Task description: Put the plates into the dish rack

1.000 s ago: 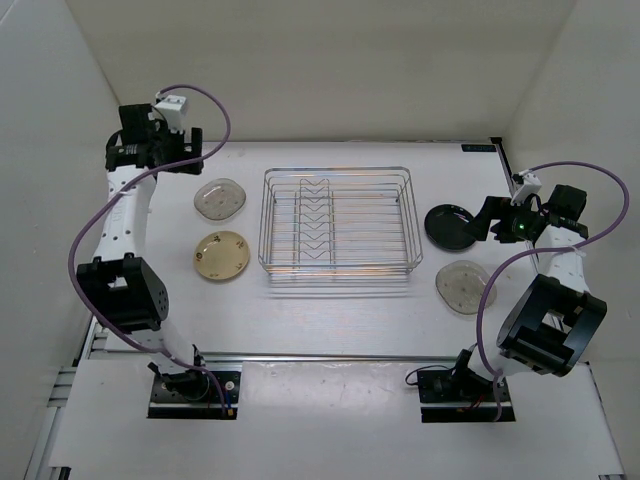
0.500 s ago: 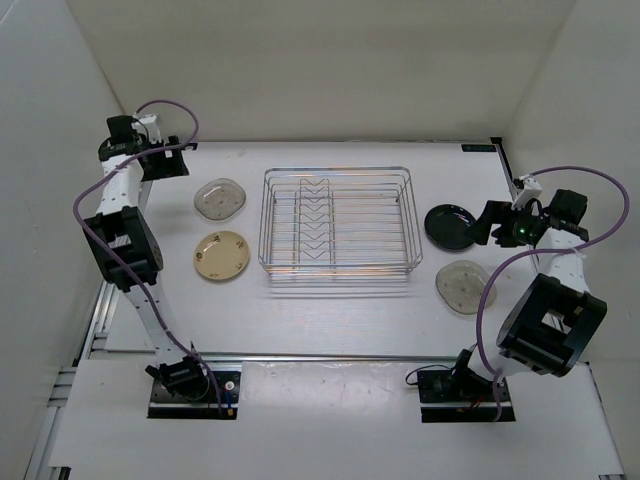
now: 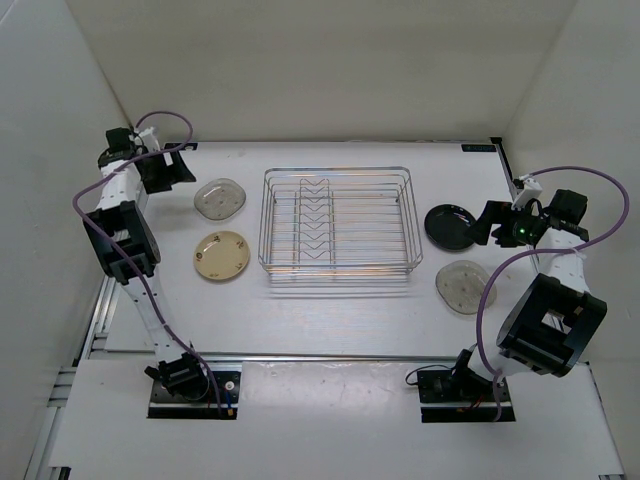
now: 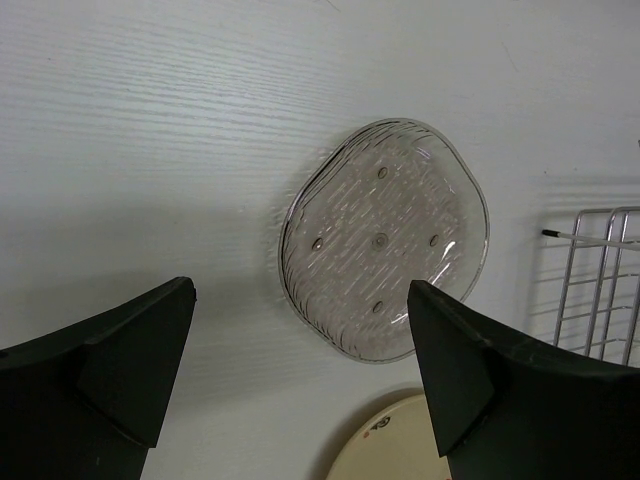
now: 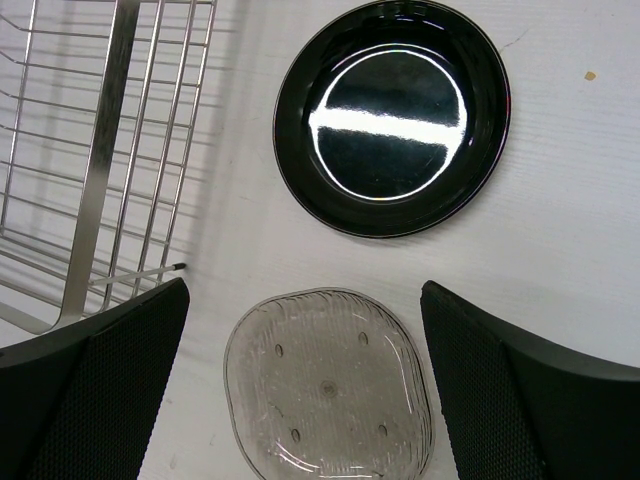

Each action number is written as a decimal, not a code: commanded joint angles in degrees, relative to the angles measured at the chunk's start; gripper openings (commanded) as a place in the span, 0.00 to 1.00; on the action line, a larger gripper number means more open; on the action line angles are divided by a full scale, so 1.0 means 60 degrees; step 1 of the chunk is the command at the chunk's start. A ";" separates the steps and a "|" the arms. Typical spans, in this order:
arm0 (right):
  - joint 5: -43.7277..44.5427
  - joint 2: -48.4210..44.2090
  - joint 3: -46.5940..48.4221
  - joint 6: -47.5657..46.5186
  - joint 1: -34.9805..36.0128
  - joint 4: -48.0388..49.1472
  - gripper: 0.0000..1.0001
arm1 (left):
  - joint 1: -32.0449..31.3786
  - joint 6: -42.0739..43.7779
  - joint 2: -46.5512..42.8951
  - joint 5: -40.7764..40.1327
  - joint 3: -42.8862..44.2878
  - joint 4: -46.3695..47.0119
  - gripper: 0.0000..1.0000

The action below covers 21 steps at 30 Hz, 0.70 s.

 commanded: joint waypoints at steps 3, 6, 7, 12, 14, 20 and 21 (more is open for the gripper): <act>-0.0181 -0.0087 0.0006 -0.0144 -0.0052 -0.0030 1.00 | 0.0206 -0.0133 0.0283 0.0935 0.0229 0.0011 0.98; -0.0181 -0.0087 0.0006 -0.0144 -0.0052 -0.0030 1.00 | 0.0206 -0.0133 0.0474 0.1024 0.0228 0.0011 0.96; -0.0181 -0.0087 0.0006 -0.0144 -0.0052 -0.0030 1.00 | 0.0206 -0.0133 0.0561 0.1024 0.0228 0.0011 0.96; -0.0269 -0.0087 0.0006 -0.0144 -0.0052 -0.0030 1.00 | 0.0206 -0.0133 0.0752 0.1302 0.0331 -0.0077 0.96; -0.0269 -0.0087 0.0006 -0.0144 -0.0052 -0.0030 1.00 | 0.0206 -0.0133 0.0854 0.1404 0.0331 -0.0077 0.96; -0.0269 -0.0087 0.0006 -0.0144 -0.0052 -0.0030 1.00 | 0.0206 -0.0133 0.1133 0.1697 0.0331 -0.0165 0.96; -0.0269 -0.0087 0.0006 -0.0144 -0.0052 -0.0030 1.00 | 0.0206 -0.0133 0.1220 0.1698 0.0331 -0.0165 0.96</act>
